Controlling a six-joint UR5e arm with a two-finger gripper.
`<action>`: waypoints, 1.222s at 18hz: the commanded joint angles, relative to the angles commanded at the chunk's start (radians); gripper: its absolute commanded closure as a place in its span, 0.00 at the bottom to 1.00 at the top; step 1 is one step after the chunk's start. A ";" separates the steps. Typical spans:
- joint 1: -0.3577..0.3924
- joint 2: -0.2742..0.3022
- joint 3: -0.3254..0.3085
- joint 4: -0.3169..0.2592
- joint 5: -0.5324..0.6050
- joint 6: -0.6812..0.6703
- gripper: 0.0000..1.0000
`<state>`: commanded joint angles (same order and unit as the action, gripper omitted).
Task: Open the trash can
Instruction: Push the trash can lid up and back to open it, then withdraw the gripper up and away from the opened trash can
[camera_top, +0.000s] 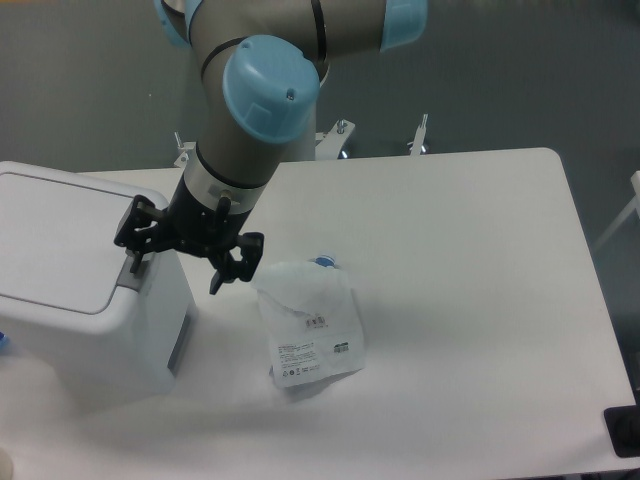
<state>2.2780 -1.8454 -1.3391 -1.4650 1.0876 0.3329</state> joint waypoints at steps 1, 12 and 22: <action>-0.002 0.000 -0.003 0.000 0.000 0.000 0.00; 0.023 0.005 0.024 -0.005 0.014 0.002 0.00; 0.167 0.014 0.043 0.169 0.128 0.156 0.00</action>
<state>2.4451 -1.8315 -1.2962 -1.2962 1.2161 0.4888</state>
